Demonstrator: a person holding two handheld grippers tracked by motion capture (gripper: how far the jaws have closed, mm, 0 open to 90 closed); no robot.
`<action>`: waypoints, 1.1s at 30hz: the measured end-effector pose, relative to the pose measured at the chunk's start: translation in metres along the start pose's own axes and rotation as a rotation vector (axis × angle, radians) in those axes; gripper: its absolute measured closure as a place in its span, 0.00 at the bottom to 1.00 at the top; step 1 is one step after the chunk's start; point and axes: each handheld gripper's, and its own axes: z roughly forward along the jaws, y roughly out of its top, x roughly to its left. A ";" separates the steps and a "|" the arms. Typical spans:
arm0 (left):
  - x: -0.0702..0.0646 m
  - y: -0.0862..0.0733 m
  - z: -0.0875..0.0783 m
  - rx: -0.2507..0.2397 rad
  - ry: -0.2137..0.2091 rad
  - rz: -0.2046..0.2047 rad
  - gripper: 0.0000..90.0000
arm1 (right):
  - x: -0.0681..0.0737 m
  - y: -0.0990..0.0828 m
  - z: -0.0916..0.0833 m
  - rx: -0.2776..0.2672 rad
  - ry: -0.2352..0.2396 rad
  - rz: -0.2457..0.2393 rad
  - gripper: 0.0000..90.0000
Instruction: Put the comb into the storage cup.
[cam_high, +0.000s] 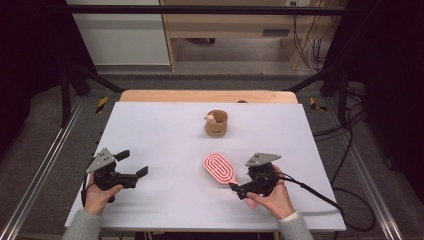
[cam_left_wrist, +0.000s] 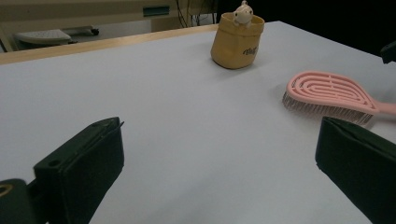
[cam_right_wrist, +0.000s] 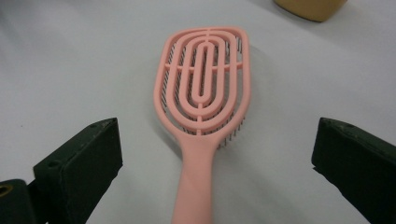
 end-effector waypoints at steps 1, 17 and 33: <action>0.000 0.000 0.000 0.000 0.000 0.000 0.01 | 0.001 0.001 0.002 0.008 0.004 0.000 0.01; 0.000 0.000 0.000 -0.002 0.000 0.000 0.01 | 0.006 0.003 0.021 0.104 -0.001 -0.028 0.01; 0.000 0.000 0.000 0.002 -0.001 0.002 0.01 | 0.007 -0.003 0.033 0.199 -0.002 -0.043 0.28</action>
